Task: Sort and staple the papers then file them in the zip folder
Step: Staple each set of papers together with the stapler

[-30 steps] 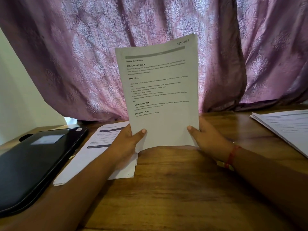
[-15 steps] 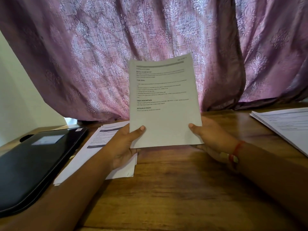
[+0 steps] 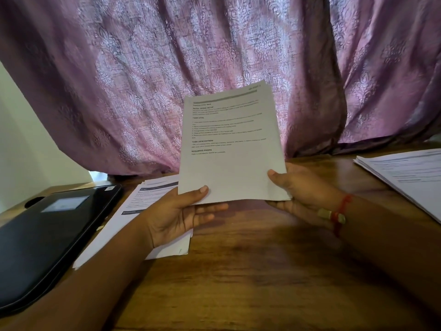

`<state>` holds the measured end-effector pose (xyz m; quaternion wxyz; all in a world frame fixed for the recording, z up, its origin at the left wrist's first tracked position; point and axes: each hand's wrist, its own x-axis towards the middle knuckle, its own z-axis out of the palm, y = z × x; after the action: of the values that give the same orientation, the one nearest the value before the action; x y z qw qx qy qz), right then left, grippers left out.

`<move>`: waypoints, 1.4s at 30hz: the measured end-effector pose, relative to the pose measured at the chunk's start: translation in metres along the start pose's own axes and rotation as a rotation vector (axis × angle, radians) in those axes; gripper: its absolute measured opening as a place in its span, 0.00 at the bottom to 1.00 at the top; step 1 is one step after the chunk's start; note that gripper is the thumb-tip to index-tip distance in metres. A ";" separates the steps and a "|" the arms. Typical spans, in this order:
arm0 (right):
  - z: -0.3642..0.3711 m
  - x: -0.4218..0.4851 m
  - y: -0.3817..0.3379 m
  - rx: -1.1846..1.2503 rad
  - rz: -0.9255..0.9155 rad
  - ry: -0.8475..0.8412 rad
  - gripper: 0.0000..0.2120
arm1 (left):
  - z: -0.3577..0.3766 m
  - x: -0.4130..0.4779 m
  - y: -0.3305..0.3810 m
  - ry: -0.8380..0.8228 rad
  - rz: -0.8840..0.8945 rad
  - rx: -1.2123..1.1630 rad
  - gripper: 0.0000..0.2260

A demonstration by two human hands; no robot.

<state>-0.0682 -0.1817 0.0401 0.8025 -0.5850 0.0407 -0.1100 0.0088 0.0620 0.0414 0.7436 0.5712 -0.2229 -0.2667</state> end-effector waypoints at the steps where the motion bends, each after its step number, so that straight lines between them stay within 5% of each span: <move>1: -0.001 0.000 0.000 -0.010 0.001 -0.017 0.11 | -0.002 0.000 0.001 0.018 0.009 0.017 0.20; 10: -0.004 0.007 0.006 -0.215 -0.124 -0.051 0.10 | -0.009 0.006 0.001 0.174 0.111 0.187 0.17; 15: -0.002 0.006 0.010 -0.296 -0.238 -0.027 0.18 | -0.010 0.009 -0.002 0.194 0.192 0.343 0.17; 26: -0.006 0.003 0.019 -0.555 -0.254 -0.050 0.16 | -0.017 0.008 -0.011 0.184 0.107 0.477 0.18; 34: -0.008 0.003 0.004 -0.091 0.022 -0.130 0.13 | -0.009 0.009 0.000 0.201 0.138 0.150 0.16; 42: -0.013 -0.008 -0.007 -0.070 0.188 -0.205 0.12 | -0.007 0.007 0.004 0.217 0.117 0.047 0.14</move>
<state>-0.0793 -0.1937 0.0420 0.7883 -0.6145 0.0170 0.0277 0.0192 0.0633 0.0435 0.7640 0.6001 -0.1802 -0.1541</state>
